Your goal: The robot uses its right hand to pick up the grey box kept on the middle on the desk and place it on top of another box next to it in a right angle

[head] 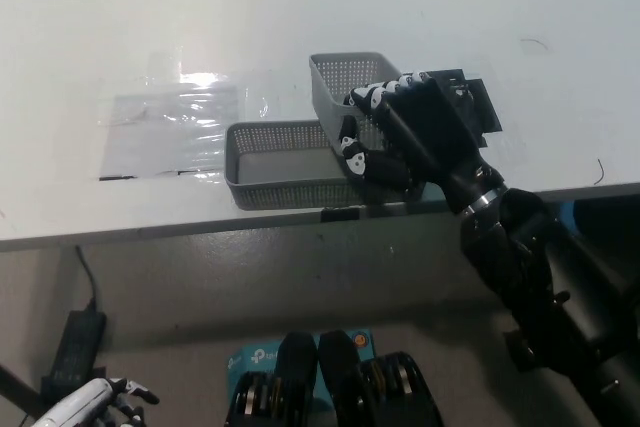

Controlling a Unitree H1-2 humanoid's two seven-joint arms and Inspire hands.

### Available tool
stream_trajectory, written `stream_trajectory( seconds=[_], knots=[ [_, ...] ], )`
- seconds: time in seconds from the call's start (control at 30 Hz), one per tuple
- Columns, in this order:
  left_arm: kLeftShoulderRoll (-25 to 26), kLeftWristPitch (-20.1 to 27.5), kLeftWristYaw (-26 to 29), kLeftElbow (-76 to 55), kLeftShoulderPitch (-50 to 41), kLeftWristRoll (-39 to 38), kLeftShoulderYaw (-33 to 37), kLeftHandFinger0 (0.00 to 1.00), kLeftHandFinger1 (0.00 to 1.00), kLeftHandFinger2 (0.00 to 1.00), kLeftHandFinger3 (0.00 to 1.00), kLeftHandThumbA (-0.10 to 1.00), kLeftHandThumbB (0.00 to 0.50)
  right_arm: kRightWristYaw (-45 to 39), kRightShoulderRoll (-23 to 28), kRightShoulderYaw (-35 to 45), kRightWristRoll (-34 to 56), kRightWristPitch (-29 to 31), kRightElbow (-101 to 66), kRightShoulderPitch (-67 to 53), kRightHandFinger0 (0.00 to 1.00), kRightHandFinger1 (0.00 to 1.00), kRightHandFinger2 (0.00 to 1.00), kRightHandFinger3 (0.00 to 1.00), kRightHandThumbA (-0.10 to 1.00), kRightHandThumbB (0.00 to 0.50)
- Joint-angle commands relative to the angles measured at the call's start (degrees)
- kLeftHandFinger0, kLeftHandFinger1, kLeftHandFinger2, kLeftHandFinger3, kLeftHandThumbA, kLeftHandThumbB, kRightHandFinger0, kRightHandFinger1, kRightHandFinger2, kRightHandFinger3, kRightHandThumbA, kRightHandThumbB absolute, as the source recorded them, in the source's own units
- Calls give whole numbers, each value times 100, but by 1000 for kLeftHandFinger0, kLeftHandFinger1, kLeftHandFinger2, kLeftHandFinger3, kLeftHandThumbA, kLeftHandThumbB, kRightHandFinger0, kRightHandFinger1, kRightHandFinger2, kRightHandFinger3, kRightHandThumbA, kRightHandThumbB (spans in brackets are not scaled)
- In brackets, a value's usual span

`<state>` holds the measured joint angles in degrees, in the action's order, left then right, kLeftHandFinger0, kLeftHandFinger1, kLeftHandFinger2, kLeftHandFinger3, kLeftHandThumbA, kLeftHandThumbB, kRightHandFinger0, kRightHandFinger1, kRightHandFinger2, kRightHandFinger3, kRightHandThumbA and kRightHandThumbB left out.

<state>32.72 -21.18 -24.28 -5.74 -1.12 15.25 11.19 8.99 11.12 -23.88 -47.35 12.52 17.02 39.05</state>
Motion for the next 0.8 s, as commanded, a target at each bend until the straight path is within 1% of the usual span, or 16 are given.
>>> stream_trajectory(
  seconds=[0.0, 0.13, 0.17, 0.2, 0.23, 0.27, 0.3, 0.37, 0.43, 0.5, 0.53, 0.6, 0.63, 0.67, 0.73, 0.77],
  knots=[
    [109, 82, -29, -66, 83, 36, -3, 385, 415, 554, 696, 296, 327, 160, -91, 33, -101, 10, -152, 151, 0, 24, 323, 187, -100, 252],
    [122, 23, -33, -131, 86, 66, 18, 381, 406, 538, 706, 301, 329, 306, -143, 13, -99, 168, -41, 70, 0, 24, 311, 158, -100, 250],
    [115, 56, -31, -125, 97, 41, 7, 380, 405, 540, 697, 289, 330, 406, -148, -2, -164, 206, 0, 55, 0, 31, 316, 153, -100, 265],
    [115, 51, -32, -129, 97, 35, 6, 392, 417, 553, 693, 291, 329, 444, -157, -4, -189, 226, 21, 46, 0, 43, 330, 158, -100, 296],
    [113, 72, -25, -89, 97, 30, 4, 408, 427, 565, 695, 303, 336, 500, -178, -18, -221, 248, 55, 23, 0, 76, 395, 200, -100, 317],
    [104, 66, -32, -80, 93, -8, -16, 395, 416, 560, 696, 298, 329, 501, -199, -18, -191, 268, 67, -1, 0, 101, 438, 238, -100, 319],
    [102, 16, -50, -99, 94, -22, -20, 393, 419, 564, 698, 295, 329, 499, -210, -23, -185, 271, 71, -17, 0, 126, 482, 291, -100, 309],
    [116, 13, -38, -112, 105, 35, 9, 428, 452, 596, 697, 287, 330, 462, -240, -92, -242, 230, 82, -81, 0, 189, 541, 373, -100, 256],
    [125, 10, -51, -120, 131, 18, -3, 437, 457, 599, 677, 290, 329, 502, -243, -124, -299, 209, 73, -90, 0, 223, 561, 435, -100, 244],
    [133, 59, -52, -68, 150, 27, 12, 441, 455, 604, 679, 311, 338, 693, -244, -203, -477, 226, 110, -113, 0, 235, 574, 482, -100, 258],
    [149, 15, -64, -90, 154, 61, 32, 450, 462, 609, 683, 347, 349, 674, -248, -240, -504, 197, 117, -125, 0, 242, 586, 554, -100, 246],
    [157, -9, -54, -93, 171, 75, 26, 442, 457, 600, 688, 337, 349, 925, -242, -343, -710, 206, 189, -124, 0, 241, 615, 657, -100, 235],
    [142, 80, -35, -61, 162, 25, 0, 410, 427, 569, 681, 320, 345, 973, -236, -398, -789, 174, 210, -129, 0, 231, 623, 681, -100, 220],
    [149, 69, -39, -60, 165, 40, 10, 401, 424, 567, 687, 322, 341, 1024, -244, -428, -810, 166, 233, -136, 0, 227, 627, 685, -100, 227],
    [167, 49, -62, -90, 190, 51, 22, 395, 421, 558, 695, 339, 346, 1085, -238, -466, -836, 162, 251, -137, 0, 222, 653, 681, -100, 207],
    [173, 14, -78, -100, 208, 60, 32, 404, 429, 570, 693, 340, 346, 1275, -243, -525, -915, 215, 361, -134, 0, 210, 669, 651, -100, 167]
  ],
)
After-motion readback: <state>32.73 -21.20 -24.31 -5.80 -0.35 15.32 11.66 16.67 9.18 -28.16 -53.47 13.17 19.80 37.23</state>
